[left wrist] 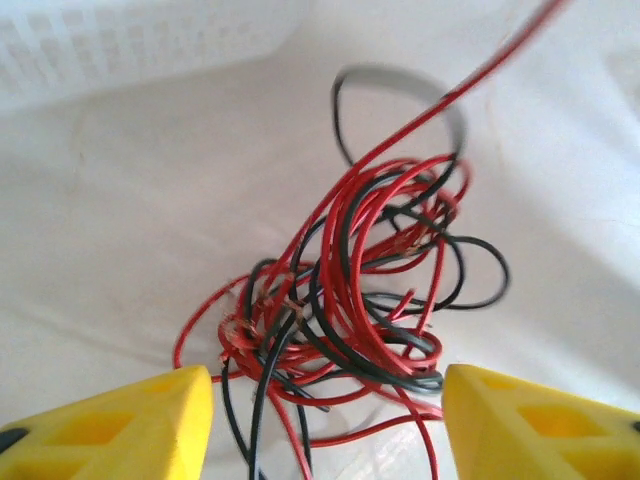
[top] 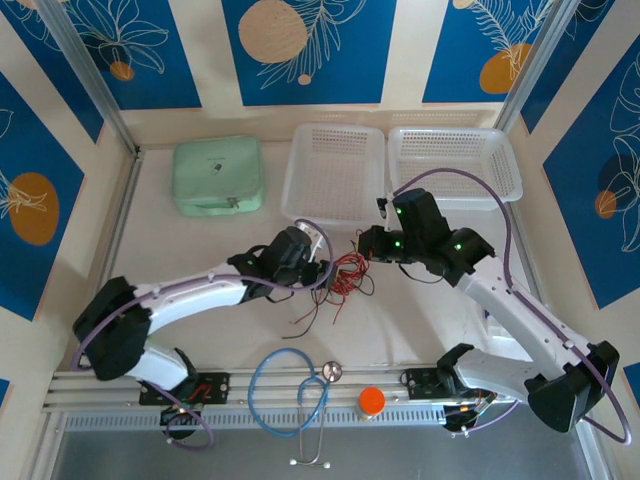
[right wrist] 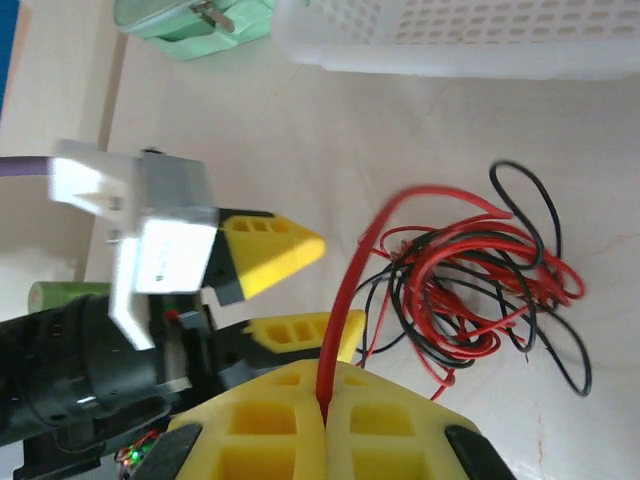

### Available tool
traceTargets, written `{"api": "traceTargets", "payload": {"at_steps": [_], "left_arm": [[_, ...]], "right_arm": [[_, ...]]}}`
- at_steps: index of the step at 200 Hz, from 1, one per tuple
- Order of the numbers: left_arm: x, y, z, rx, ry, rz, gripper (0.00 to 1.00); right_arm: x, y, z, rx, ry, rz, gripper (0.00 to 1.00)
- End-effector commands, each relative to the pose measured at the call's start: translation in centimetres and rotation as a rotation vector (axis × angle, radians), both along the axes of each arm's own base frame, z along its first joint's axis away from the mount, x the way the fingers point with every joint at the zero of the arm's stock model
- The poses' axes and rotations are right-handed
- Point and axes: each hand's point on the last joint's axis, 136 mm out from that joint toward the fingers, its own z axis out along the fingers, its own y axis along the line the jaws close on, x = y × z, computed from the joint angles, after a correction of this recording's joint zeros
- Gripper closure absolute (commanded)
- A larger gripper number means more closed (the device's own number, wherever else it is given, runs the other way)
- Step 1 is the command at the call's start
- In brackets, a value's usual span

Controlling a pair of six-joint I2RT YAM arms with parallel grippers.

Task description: Untangle the cables

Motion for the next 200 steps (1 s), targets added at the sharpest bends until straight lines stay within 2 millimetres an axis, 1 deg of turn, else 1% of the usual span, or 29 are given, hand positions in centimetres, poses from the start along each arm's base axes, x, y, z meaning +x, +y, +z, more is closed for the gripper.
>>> {"api": "traceTargets", "payload": {"at_steps": [1,11,22,33,53,70,82,115,140,145,151,167,180,196,200], "left_arm": [[-0.2,1.3,2.3,0.0,-0.125,-0.009,0.33],[-0.1,2.0,2.9,0.001,-0.155,0.005,0.32],[-0.2,2.6,3.0,0.014,-0.168,0.019,0.32],[-0.1,2.9,2.6,0.03,-0.164,0.025,0.32],[-0.2,2.2,1.1,0.05,-0.118,0.008,0.32],[-0.3,0.9,-0.4,0.031,-0.071,-0.02,0.33],[-0.1,0.0,-1.4,0.021,-0.044,-0.035,0.33],[0.7,-2.3,-4.3,0.04,0.002,-0.073,0.33],[1.7,-3.5,-6.2,0.071,0.01,-0.08,0.33],[1.9,-3.6,-6.6,0.08,0.009,-0.081,0.33],[2.1,-3.7,-6.9,0.085,0.006,-0.08,0.33],[2.7,-4.1,-7.4,0.089,-0.013,-0.076,0.33],[3.1,-4.4,-7.5,0.082,-0.028,-0.074,0.34],[3.4,-4.8,-7.6,0.078,-0.035,-0.072,0.35],[3.5,-4.9,-7.7,0.078,-0.036,-0.071,0.35]], "right_arm": [[-0.8,0.3,1.1,0.02,-0.006,0.061,1.0],[-0.7,0.3,1.5,0.024,-0.012,0.063,1.0],[-0.6,0.1,1.8,0.025,-0.018,0.063,1.0],[-0.5,-0.2,1.7,0.015,-0.012,0.053,1.0],[-0.3,-1.2,0.2,-0.018,0.033,0.016,1.0],[-0.2,-2.1,-1.9,-0.036,0.087,-0.023,1.0],[-0.4,-2.9,-3.7,-0.056,0.131,-0.061,1.0],[-1.2,-4.8,-9.5,-0.102,0.262,-0.148,1.0],[-2.1,-5.8,-13.6,-0.134,0.353,-0.194,1.0],[-2.3,-6.0,-14.3,-0.142,0.372,-0.201,0.96],[-2.5,-6.3,-14.9,-0.157,0.39,-0.212,0.89],[-2.9,-6.6,-15.8,-0.187,0.422,-0.225,0.63],[-2.9,-6.5,-15.6,-0.2,0.42,-0.221,0.48],[-2.4,-6.0,-14.6,-0.21,0.388,-0.212,0.28],[-2.3,-5.8,-14.3,-0.212,0.377,-0.207,0.26]]}}
